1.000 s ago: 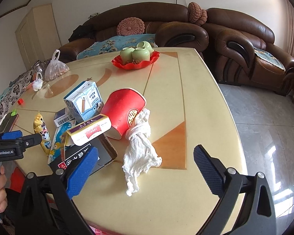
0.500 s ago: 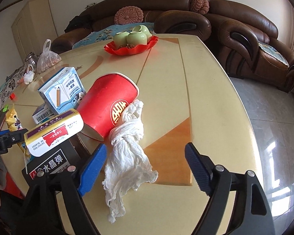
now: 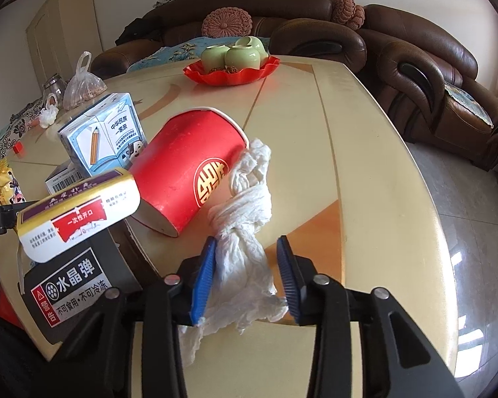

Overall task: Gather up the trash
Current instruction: 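Grasp the yellow snack wrapper with the left tool while the right tool grasps the white tissue, then lift the yellow wrapper and white tissue and carry both toward the pink trash bin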

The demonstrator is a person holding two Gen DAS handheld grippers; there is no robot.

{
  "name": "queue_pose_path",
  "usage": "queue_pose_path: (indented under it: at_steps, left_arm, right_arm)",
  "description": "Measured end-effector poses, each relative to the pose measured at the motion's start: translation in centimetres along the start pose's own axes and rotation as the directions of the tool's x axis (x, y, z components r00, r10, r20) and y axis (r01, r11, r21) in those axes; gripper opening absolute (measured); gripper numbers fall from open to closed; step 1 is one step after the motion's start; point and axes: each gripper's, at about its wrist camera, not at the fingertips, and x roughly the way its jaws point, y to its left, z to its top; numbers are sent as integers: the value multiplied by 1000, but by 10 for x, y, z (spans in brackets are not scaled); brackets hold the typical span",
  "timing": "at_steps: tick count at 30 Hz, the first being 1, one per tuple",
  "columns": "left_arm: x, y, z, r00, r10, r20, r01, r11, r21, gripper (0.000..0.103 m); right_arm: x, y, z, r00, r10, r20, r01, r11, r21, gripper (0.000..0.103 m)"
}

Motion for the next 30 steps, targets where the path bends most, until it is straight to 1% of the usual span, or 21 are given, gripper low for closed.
queue_pose_path:
  at_steps: [1,2,3,5,6,7,8,10,12,17,20,24,30]
  left_arm:
    - [1,0,0,1000,-1,-2,1,1000,-1,77]
    - [1,0,-1,1000,-8,2,8,1000,1,73]
    - [1,0,-1,1000,-11,3,11,1000,0,66]
    - [1,0,-1,1000,-19,2,19,1000,0,61]
    - [1,1,-1,1000,-23,8,23,1000,0,55]
    - [0,1,-1,1000,-29,13,29,1000,-1,52]
    - [0,1,-1,999,-39,17,39,999,1,47]
    - [-2,1,0,999,-44,28,44,999,-3,41]
    - [-3,1,0,998,-54,34,54,999,0,32]
    - [-3,3,0,998,-56,39,56,998,-3,21]
    - [-7,5,-1,996,-73,52,73,997,-7,18]
    - [-11,4,-2,996,-48,69,48,999,8,18]
    - [-20,3,-4,995,-39,93,38,999,16,17]
  right_arm:
    - [0,-1,0,1000,-3,1,3,1000,2,26]
    - [-1,-2,0,1000,-7,1,7,1000,3,23]
    - [-1,-3,0,1000,-15,2,15,1000,6,19]
    - [-1,-4,0,1000,-16,2,16,1000,10,17]
    - [-2,-4,0,1000,-21,2,21,1000,9,16]
    - [-2,-3,0,1000,-25,3,25,1000,7,15]
    - [-2,-3,0,1000,-28,3,28,1000,5,15]
    - [-2,-3,-1,999,-34,4,34,999,5,14]
    - [-3,-4,-1,999,-37,5,37,999,7,13]
    - [-6,-9,-2,999,-49,14,49,998,32,12]
    - [-8,-12,-2,998,-61,16,61,998,35,11]
    - [-12,-13,-1,997,-69,20,68,997,33,11]
    - [-22,-13,-1,997,-74,35,73,997,39,11]
